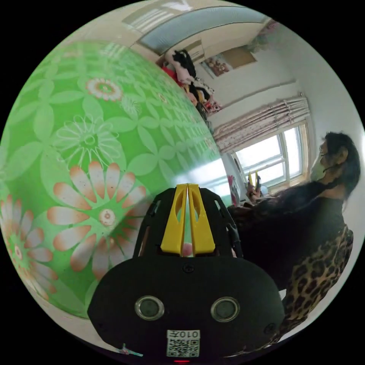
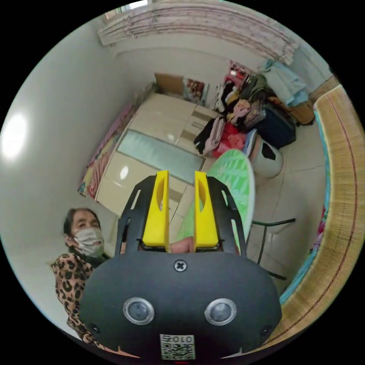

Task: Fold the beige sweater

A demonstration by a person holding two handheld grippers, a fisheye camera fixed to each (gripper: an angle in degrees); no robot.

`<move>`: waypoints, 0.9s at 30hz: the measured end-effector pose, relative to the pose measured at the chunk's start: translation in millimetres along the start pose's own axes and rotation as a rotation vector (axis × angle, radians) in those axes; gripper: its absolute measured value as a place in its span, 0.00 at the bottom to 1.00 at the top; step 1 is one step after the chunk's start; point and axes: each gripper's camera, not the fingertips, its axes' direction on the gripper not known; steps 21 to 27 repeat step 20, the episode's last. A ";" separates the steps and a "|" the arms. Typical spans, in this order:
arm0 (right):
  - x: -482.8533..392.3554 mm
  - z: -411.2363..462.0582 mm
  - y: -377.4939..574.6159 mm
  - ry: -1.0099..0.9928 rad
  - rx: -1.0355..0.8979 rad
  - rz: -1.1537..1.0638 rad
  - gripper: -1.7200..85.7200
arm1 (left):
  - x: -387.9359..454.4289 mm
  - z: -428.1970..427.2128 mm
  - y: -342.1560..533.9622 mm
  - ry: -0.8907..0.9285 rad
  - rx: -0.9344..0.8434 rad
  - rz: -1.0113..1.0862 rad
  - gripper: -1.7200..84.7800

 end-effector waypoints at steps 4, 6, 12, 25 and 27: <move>101.2 -113.4 -23.8 0.145 0.269 0.098 0.18 | 9.3 -11.7 36.8 -0.028 0.204 0.018 0.02; 149.2 -153.3 -28.0 0.138 0.362 0.160 0.20 | 13.6 -20.1 61.9 -0.058 0.366 -0.010 0.02; 275.0 -232.4 -65.6 0.022 0.456 0.326 0.23 | 64.0 4.8 135.3 0.054 0.649 -0.047 0.02; 342.0 -232.7 -158.6 0.155 0.421 0.370 0.25 | 172.9 96.7 133.1 0.006 0.433 0.135 0.02; 342.0 -232.7 -158.6 0.155 0.421 0.370 0.25 | 172.9 96.7 133.1 0.006 0.433 0.135 0.02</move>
